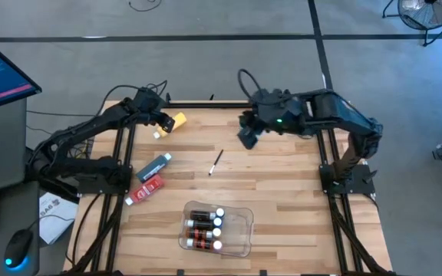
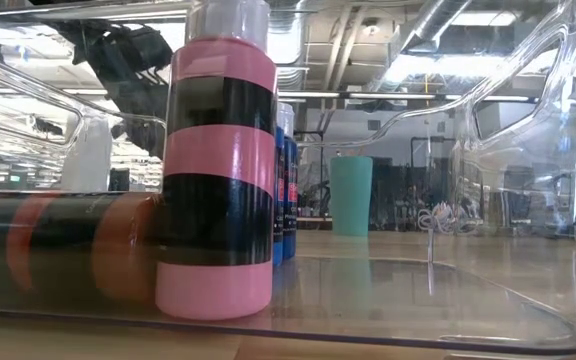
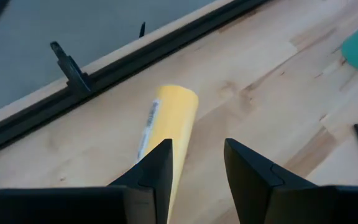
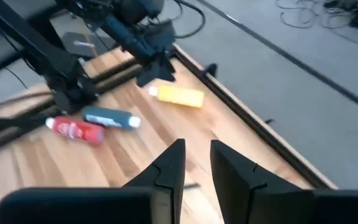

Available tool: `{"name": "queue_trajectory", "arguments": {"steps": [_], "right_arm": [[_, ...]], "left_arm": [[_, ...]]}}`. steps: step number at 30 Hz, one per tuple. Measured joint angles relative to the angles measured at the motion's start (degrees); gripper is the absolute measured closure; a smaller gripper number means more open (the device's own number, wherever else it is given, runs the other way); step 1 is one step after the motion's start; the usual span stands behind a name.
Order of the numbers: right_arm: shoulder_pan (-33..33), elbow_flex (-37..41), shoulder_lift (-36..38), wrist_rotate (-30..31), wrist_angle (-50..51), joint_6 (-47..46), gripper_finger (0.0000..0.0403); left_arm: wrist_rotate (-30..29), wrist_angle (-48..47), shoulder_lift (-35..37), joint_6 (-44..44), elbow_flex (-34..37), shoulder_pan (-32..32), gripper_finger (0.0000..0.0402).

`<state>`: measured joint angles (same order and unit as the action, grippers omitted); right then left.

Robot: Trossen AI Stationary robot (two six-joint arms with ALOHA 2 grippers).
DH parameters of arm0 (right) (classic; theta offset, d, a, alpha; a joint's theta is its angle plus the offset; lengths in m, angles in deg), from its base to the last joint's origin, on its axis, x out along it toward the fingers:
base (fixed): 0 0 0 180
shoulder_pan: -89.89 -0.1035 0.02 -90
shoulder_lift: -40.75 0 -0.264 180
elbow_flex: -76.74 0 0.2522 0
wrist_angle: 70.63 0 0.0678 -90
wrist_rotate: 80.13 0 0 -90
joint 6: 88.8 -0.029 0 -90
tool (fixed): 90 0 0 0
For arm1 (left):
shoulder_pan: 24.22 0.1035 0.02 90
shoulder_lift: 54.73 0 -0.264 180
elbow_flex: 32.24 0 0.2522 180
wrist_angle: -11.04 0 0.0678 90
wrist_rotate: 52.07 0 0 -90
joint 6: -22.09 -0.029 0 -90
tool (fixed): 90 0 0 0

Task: Pick & Place Paint Supplies
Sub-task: Put the yellow paint bottle into the transparent bin

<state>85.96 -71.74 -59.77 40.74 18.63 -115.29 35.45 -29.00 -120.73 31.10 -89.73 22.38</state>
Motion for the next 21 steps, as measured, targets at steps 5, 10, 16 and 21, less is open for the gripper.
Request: {"name": "queue_trajectory", "arguments": {"steps": [5, 10, 16, 21], "right_arm": [[-3.5, 0.0, 4.1, 6.3, 7.6, 0.1, 0.0333], [-9.8, 8.7, 11.6, 18.2, 10.1, -4.9, 0.0333], [-14.5, 33.9, 26.9, 26.8, 0.2, -16.1, 0.0333], [-14.1, 58.0, 40.0, 26.4, -20.9, -19.5, 0.0333]], "left_arm": [[0.5, 2.8, -1.0, 2.0, 0.0, 0.0, 0.0285], [0.5, 3.5, -1.6, 1.7, 0.0, 0.0, 0.0285], [1.1, 4.3, -1.6, -0.9, 0.0, 0.0, 0.0285], [2.6, 4.4, -1.6, -0.8, 0.0, 0.0, 0.0285]]}}
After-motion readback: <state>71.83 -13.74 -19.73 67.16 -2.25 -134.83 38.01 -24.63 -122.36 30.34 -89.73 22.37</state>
